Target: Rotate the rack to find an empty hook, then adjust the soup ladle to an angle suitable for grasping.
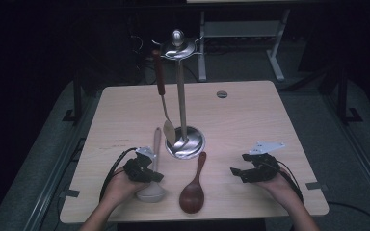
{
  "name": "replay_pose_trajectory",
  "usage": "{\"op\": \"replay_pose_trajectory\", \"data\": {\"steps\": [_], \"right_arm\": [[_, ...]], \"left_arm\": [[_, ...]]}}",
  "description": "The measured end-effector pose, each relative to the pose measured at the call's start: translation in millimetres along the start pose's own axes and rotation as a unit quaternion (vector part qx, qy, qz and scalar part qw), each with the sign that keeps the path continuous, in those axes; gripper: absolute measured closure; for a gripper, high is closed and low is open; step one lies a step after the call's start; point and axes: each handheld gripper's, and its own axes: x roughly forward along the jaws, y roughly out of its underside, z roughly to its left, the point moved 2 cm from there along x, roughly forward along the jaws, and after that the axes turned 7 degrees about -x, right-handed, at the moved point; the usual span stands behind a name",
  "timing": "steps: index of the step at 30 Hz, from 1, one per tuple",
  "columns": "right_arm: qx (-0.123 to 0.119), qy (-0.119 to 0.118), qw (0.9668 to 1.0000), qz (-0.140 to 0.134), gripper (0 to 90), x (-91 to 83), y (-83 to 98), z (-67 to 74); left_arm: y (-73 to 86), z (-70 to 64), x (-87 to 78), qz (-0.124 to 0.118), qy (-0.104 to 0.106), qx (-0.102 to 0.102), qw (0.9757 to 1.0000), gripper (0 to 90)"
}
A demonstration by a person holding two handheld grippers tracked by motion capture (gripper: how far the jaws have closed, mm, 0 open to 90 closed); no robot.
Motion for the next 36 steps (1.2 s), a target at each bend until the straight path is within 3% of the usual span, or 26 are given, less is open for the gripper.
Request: {"op": "replay_pose_trajectory", "data": {"steps": [17,26,31,36], "right_arm": [[-0.002,0.002,1.0,0.007,26.9,1.3,0.5,0.6],[-0.005,0.003,1.0,0.008,26.9,2.2,0.6,1.3],[-0.003,0.005,1.0,0.007,26.9,1.8,0.3,1.3],[-0.004,0.004,0.9999,0.009,26.9,2.9,-0.2,2.6]], "left_arm": [[4.1,2.1,-2.8,0.009,0.0,-0.007,0.9999,90.0],[14.6,7.4,-16.5,0.015,-0.018,-0.015,0.9996,90.0],[22.8,13.5,-26.0,0.023,-0.043,-0.02,0.9986,90.0],[31.5,21.2,-32.7,0.017,-0.044,-0.036,0.9982,90.0]]}}
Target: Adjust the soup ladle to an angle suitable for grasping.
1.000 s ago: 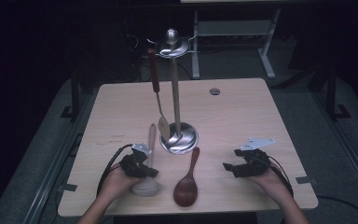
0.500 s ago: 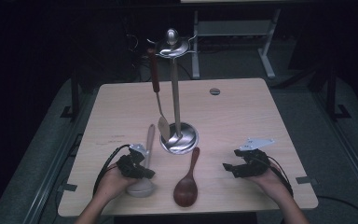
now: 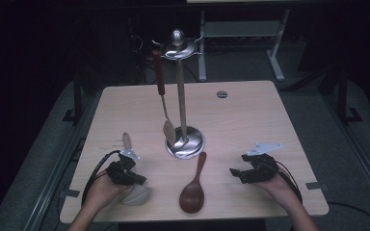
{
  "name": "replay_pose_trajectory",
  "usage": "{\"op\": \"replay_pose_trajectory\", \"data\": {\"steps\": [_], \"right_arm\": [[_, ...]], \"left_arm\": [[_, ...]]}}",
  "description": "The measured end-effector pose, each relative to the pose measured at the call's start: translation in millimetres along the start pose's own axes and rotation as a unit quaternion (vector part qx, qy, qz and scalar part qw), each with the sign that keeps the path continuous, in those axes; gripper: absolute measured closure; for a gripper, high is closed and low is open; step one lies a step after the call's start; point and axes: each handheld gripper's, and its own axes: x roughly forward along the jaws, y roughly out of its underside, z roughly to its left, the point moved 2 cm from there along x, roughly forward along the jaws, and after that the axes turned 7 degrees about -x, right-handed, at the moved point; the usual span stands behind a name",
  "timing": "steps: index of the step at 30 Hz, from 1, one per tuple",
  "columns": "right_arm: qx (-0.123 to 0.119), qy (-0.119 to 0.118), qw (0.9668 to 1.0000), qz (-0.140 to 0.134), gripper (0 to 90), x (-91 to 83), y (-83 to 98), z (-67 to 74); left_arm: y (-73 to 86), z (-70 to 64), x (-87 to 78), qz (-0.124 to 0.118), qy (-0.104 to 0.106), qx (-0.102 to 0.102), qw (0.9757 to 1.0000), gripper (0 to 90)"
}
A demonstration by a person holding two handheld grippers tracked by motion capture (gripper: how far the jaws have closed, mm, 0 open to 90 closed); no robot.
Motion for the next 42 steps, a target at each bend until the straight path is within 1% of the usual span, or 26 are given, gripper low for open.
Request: {"op": "replay_pose_trajectory", "data": {"steps": [3,7,9,12,17,19,22,23,24,25,28,30,31,32,34,35,36,37,38,39,40,41,42], "right_arm": [[0.0,0.0,1.0,0.001,26.9,0.3,-0.3,0.3],[-0.001,0.0,1.0,0.002,26.9,1.1,-0.1,0.1],[-0.001,-0.001,1.0,0.003,26.9,1.4,0.0,0.3],[0.001,0.0,1.0,0.004,26.9,1.2,0.1,0.3],[0.003,0.0,1.0,0.003,26.9,1.3,0.3,0.4],[0.003,0.0,1.0,0.005,26.9,1.0,0.2,0.5],[-0.001,-0.001,1.0,0.004,26.9,1.5,-0.3,0.5],[0.0,-0.001,1.0,0.004,26.9,1.7,-0.4,0.7],[0.001,-0.001,1.0,0.005,26.9,1.7,-0.5,1.0],[0.001,-0.001,1.0,0.005,26.9,1.8,-0.5,1.0],[0.001,-0.002,1.0,0.004,26.9,2.3,-0.7,1.5],[0.0,-0.002,1.0,0.005,26.9,1.8,-0.7,1.6],[0.001,-0.002,1.0,0.005,26.9,1.7,-0.6,1.6],[0.001,-0.001,1.0,0.005,26.9,1.9,-0.5,1.4],[0.001,-0.001,1.0,0.005,26.9,2.0,-0.4,1.1],[0.001,-0.001,1.0,0.005,26.9,2.0,-0.4,1.1],[0.002,-0.001,1.0,0.005,26.9,2.1,-0.5,1.2],[0.001,-0.001,1.0,0.004,26.9,2.4,-0.4,1.1],[0.001,-0.002,1.0,0.004,26.8,2.6,-0.4,1.2],[0.001,-0.002,1.0,0.005,26.9,2.7,-0.3,1.3],[0.001,-0.003,1.0,0.005,26.9,2.8,-0.2,1.3],[0.002,-0.003,1.0,0.006,26.8,2.8,-0.2,1.4],[0.002,-0.003,1.0,0.005,26.8,2.8,-0.2,1.3]], "left_arm": [[3.5,2.1,-3.7,-0.002,0.002,-0.003,1.0,90.0],[6.0,2.4,-3.5,-0.009,0.006,-0.009,0.9999,90.0],[6.5,2.1,-2.6,-0.003,0.01,-0.009,0.9999,90.0],[7.7,1.0,-2.6,0.004,0.008,-0.006,0.9999,90.0],[14.8,3.7,-9.6,0.004,0.013,-0.01,0.9999,90.0],[18.5,4.4,-13.6,0.003,0.015,-0.015,0.9998,90.0],[24.0,5.0,-17.0,0.007,0.014,-0.018,0.9997,90.0],[25.2,6.0,-17.6,0.008,0.013,-0.014,0.9998,90.0],[26.2,5.8,-17.4,0.007,0.013,-0.017,0.9997,90.0],[26.8,5.9,-17.1,0.009,0.014,-0.016,0.9997,90.0],[26.9,7.0,-15.0,0.007,0.014,-0.012,0.9998,90.0],[26.2,9.5,-15.1,-0.001,0.013,-0.018,0.9998,90.0],[25.8,10.8,-16.2,-0.006,0.012,-0.024,0.9996,90.0],[25.1,13.5,-18.3,-0.011,0.011,-0.025,0.9996,90.0],[22.6,20.0,-24.6,-0.027,0.008,-0.03,0.9992,90.0],[20.8,23.6,-27.6,-0.042,0.007,-0.038,0.9984,90.0],[18.7,28.4,-31.4,-0.051,0.004,-0.042,0.9978,90.0],[16.3,34.1,-35.3,-0.058,-0.002,-0.044,0.9974,90.0],[13.5,39.4,-38.7,-0.07,-0.01,-0.049,0.9963,90.0],[10.6,45.6,-42.4,-0.075,-0.022,-0.051,0.9956,90.0],[7.5,50.6,-44.8,-0.08,-0.033,-0.058,0.9946,90.0],[3.5,58.5,-47.7,-0.083,-0.049,-0.058,0.9936,90.0],[0.8,63.2,-48.7,-0.089,-0.057,-0.064,0.9924,90.0]]}}
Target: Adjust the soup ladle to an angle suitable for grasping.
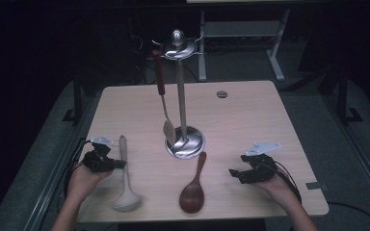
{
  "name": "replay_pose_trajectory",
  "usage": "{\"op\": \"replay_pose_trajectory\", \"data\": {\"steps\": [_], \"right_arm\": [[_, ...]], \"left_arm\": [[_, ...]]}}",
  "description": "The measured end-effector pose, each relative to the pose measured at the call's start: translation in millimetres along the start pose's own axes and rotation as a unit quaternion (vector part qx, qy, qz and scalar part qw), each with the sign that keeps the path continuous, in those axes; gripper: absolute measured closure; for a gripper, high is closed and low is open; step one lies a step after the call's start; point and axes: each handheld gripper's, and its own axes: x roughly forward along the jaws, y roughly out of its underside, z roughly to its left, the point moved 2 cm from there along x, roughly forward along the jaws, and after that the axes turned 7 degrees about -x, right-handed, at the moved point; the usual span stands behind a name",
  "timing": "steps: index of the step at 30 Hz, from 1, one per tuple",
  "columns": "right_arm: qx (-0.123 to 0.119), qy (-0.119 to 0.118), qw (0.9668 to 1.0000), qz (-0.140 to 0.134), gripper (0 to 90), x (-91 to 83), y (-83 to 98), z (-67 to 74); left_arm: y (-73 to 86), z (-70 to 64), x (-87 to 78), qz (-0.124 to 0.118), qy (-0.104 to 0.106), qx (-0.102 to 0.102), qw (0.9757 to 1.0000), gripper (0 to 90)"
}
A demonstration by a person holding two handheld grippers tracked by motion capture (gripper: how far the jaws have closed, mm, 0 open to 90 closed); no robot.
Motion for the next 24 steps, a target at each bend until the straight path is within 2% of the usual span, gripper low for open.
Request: {"op": "replay_pose_trajectory", "data": {"steps": [3,4,6,7,9,12,15,19,24], "right_arm": [[-0.001,0.0,1.0,0.001,26.8,0.0,0.2,-0.9],[0.0,0.0,1.0,0.002,26.8,0.0,0.4,-1.0],[0.001,0.0,1.0,0.002,26.8,0.2,0.5,-1.1],[0.002,0.0,1.0,0.002,26.8,0.3,0.7,-1.4],[0.0,-0.001,1.0,0.001,26.8,0.4,1.2,-2.1],[0.003,0.0,1.0,0.002,26.8,0.4,1.7,-2.5],[-0.001,0.0,1.0,0.003,26.8,-0.3,2.5,-3.9],[0.002,-0.001,1.0,0.003,26.8,1.3,2.3,-3.3],[-0.002,-0.003,1.0,0.004,26.8,1.6,1.8,-1.9]], "left_arm": [[-12.9,21.1,1.7,-0.009,-0.03,-0.014,0.9994,90.0],[-16.5,27.1,3.7,-0.014,-0.039,-0.024,0.9988,90.0],[-22.8,39.9,9.1,-0.017,-0.052,-0.032,0.998,90.0],[-25.0,44.8,12.5,-0.018,-0.054,-0.043,0.9974,90.0],[-28.5,53.0,20.6,-0.01,-0.068,-0.05,0.9964,90.0],[-31.5,59.2,29.8,-0.013,-0.066,-0.068,0.9954,90.0],[-35.7,58.5,31.7,-0.011,-0.054,-0.063,0.9965,90.0],[-44.1,50.6,40.9,-0.011,-0.039,-0.052,0.9978,90.0],[-61.0,31.2,58.4,0.002,-0.018,-0.025,0.9995,90.0]]}}
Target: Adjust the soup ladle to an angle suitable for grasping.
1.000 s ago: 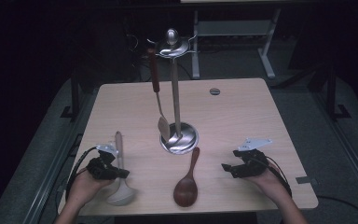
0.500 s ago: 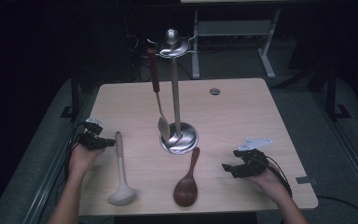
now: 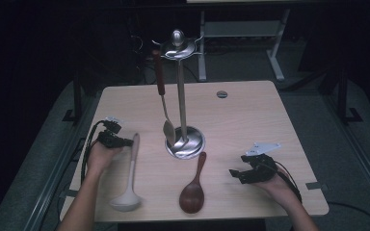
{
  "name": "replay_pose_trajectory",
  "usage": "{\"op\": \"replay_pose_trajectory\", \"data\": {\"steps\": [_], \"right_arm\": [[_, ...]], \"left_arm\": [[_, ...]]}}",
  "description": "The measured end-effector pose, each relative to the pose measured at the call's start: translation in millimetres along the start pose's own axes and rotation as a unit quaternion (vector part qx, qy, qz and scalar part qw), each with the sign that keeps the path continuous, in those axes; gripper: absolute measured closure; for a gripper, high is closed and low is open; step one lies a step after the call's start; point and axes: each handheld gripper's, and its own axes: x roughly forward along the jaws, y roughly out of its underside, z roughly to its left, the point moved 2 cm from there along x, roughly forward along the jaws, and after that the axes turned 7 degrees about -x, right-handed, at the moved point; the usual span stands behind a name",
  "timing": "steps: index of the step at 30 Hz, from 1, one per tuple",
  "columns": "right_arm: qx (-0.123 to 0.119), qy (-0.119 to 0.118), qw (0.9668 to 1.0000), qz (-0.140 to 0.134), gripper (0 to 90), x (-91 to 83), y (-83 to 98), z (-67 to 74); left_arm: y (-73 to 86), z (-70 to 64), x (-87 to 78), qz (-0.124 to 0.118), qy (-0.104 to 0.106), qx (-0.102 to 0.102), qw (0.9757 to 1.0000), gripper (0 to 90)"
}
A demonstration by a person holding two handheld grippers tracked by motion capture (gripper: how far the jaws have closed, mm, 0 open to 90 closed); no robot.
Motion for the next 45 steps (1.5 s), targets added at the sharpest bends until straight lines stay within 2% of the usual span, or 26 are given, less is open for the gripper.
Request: {"op": "replay_pose_trajectory", "data": {"steps": [4,10,12,17,18,23,24,29,31,32,34,36,37,40,42,45], "right_arm": [[0.004,0.001,1.0,-0.001,26.9,-0.7,0.7,-0.8],[0.004,0.002,1.0,-0.002,26.8,-2.0,1.5,-2.0],[0.002,0.002,1.0,-0.001,26.9,-2.4,1.5,-2.4],[0.002,0.002,1.0,-0.001,26.8,-2.7,1.7,-2.5],[0.001,0.002,1.0,-0.001,26.8,-2.6,1.6,-2.4],[0.001,0.0,1.0,0.0,26.9,-1.8,1.3,-1.9],[0.0,0.0,1.0,0.0,26.8,-1.8,1.3,-1.9],[0.001,0.001,1.0,-0.001,26.9,-2.6,1.2,-2.1],[0.001,0.001,1.0,-0.002,26.9,-2.5,1.6,-2.3],[0.002,0.001,1.0,-0.002,26.9,-2.7,1.7,-2.2],[-0.001,0.002,1.0,-0.002,26.9,-3.3,1.9,-2.7],[0.001,0.002,1.0,-0.002,26.9,-3.4,1.9,-3.0],[0.002,0.002,1.0,-0.002,26.9,-3.4,1.8,-2.8],[0.002,0.002,1.0,-0.002,26.9,-3.3,1.4,-2.2],[-0.001,0.002,1.0,-0.002,26.9,-3.3,1.1,-1.9],[-0.002,0.002,1.0,-0.002,26.9,-3.2,0.9,-1.4]], "left_arm": [[-10.5,-18.4,12.3,0.015,0.014,0.019,0.9996,90.0],[-19.5,-42.9,25.9,0.022,0.032,0.034,0.9986,90.0],[-21.2,-48.2,28.6,0.029,0.034,0.045,0.998,90.0],[-22.1,-58.4,33.4,0.027,0.042,0.051,0.9975,90.0],[-22.2,-60.2,33.8,0.029,0.037,0.055,0.9974,90.0],[-22.2,-60.5,31.6,0.034,0.04,0.051,0.9973,89.9],[-22.0,-60.9,30.0,0.033,0.034,0.052,0.9975,88.2],[-18.3,-69.2,14.6,0.051,0.029,0.037,0.9976,74.9],[-14.4,-73.2,5.7,0.078,0.03,0.039,0.9957,68.7],[-12.7,-75.5,3.8,0.081,0.031,0.036,0.9956,66.4],[-7.9,-80.2,-1.8,0.096,0.033,0.042,0.9939,63.3],[-2.8,-85.4,-5.5,0.107,0.024,0.046,0.993,62.8],[-1.1,-85.1,-7.8,0.128,0.015,0.059,0.9898,62.7],[8.0,-92.2,-6.6,0.145,0.0,0.047,0.9884,62.7],[12.6,-93.8,-3.9,0.16,-0.009,0.056,0.9855,64.1],[17.9,-96.2,-1.0,0.168,-0.008,0.058,0.984,65.8]]}}
